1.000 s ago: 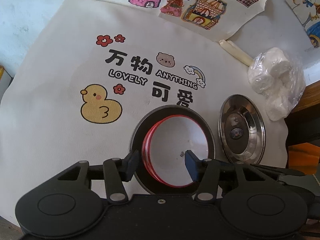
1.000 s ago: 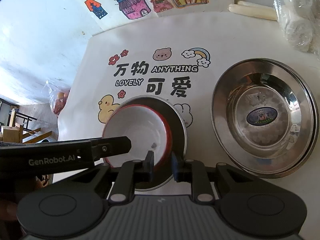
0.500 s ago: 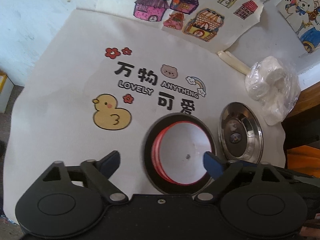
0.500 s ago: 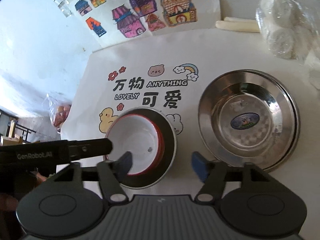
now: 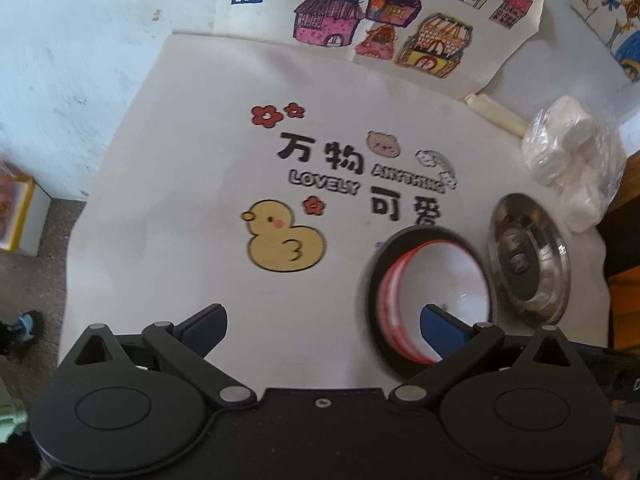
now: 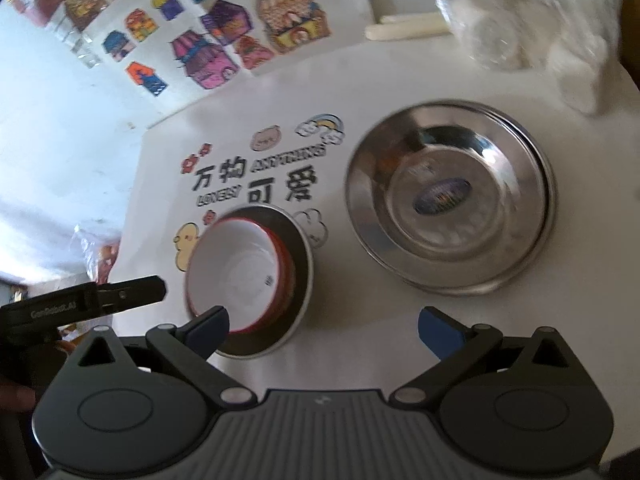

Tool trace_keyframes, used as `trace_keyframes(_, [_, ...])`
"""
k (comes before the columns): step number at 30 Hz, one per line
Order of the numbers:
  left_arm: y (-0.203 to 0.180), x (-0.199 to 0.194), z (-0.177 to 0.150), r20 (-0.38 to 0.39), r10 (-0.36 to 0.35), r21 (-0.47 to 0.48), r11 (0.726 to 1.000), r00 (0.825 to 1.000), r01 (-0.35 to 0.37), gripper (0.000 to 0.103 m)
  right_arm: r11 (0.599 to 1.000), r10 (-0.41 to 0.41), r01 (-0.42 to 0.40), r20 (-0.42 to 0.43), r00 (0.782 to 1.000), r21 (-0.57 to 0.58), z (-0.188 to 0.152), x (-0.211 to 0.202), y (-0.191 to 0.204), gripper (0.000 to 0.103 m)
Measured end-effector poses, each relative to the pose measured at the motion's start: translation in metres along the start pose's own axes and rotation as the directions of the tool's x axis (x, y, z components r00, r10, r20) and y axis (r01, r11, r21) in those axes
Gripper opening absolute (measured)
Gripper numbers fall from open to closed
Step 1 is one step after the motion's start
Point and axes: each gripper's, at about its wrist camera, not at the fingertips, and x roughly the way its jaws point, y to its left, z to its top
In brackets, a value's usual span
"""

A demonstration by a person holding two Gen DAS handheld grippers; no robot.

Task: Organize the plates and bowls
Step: 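Open both grippers and lift away from the nested bowls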

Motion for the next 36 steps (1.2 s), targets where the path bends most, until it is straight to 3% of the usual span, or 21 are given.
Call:
trace_keyframes(11, [0.004,0.013,0.008,-0.035,0.054,0.167,0.985,0.998,-0.047,0.102,0.992,-0.051,0.052,-0.012,0.999,0.111,-0.024,0.004,-0.014,0.103])
trace_keyframes(18, [-0.011,0.03,0.021,-0.038,0.097,0.351,0.933,0.995,-0.078,0.102,0.987,-0.062,0.059,0.015,0.998,0.151,-0.034,0.009,-0.014,0.103])
trace_keyframes(24, [-0.024,0.04,0.029,-0.049,0.093,0.448,0.892,0.994,-0.061,0.102,0.982,-0.08,0.073,0.034,0.996,0.172,-0.035,0.013,-0.012,0.103])
trace_keyframes(31, [-0.034,0.05,0.03,-0.06,0.116,0.51,0.857,0.991,-0.07,0.102,0.978,-0.095,0.085,0.048,0.994,0.192,-0.032,0.019,-0.01,0.103])
trace_keyframes(36, [-0.035,0.052,0.031,-0.064,0.124,0.517,0.853,0.99,-0.073,0.102,0.977,-0.141,0.133,0.04,0.989,0.165,-0.026,0.026,-0.002,0.103])
